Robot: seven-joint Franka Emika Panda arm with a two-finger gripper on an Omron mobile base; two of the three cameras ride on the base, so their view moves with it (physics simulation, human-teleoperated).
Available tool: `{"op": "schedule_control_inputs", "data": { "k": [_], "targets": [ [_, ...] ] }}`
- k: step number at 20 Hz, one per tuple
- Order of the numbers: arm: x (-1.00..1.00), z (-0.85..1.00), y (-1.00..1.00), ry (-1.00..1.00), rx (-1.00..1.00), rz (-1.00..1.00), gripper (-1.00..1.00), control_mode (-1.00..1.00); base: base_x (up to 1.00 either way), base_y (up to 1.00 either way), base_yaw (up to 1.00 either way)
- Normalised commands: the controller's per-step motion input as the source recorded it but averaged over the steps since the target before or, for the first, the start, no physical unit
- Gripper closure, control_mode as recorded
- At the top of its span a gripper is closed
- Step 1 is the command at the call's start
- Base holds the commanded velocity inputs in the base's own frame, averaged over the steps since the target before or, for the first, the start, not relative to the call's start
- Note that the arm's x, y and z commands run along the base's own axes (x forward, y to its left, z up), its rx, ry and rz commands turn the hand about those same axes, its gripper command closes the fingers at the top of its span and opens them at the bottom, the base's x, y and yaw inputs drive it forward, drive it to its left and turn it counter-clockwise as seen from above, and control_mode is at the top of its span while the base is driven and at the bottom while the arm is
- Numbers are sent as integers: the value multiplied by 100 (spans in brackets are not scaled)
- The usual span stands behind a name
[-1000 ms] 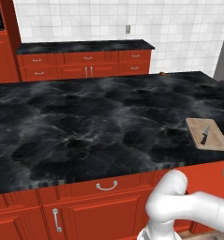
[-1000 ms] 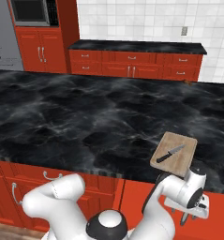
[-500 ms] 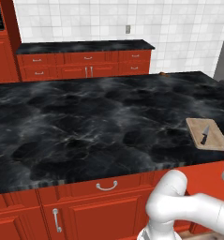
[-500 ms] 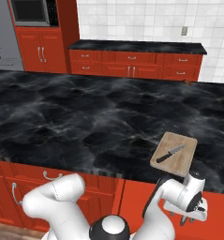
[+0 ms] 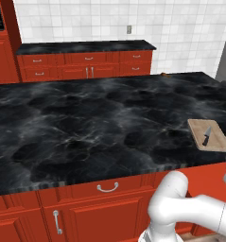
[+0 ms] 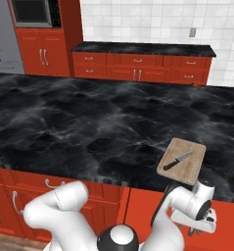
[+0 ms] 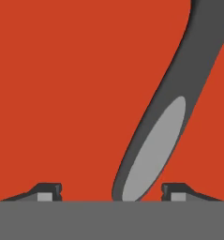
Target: Open the drawer on the right and place the cutting tools on the cutting board.
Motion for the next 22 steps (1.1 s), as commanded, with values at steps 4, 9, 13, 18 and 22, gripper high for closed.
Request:
{"op": "schedule_control_inputs", "data": {
  "k": [4,9,13,18,22],
  "targets": [
    [0,-10,0,10,1,1,100,-100,0,0,0],
    [0,-9,0,8,1,1,100,-100,0,0,0],
    [-3,-2,3,6,1,1,100,-100,0,0,0],
    [-50,29,0,0,3,0,100,-100,0,0,0],
    [-70,28,0,0,4,0,100,-100,0,0,0]
  ]
}}
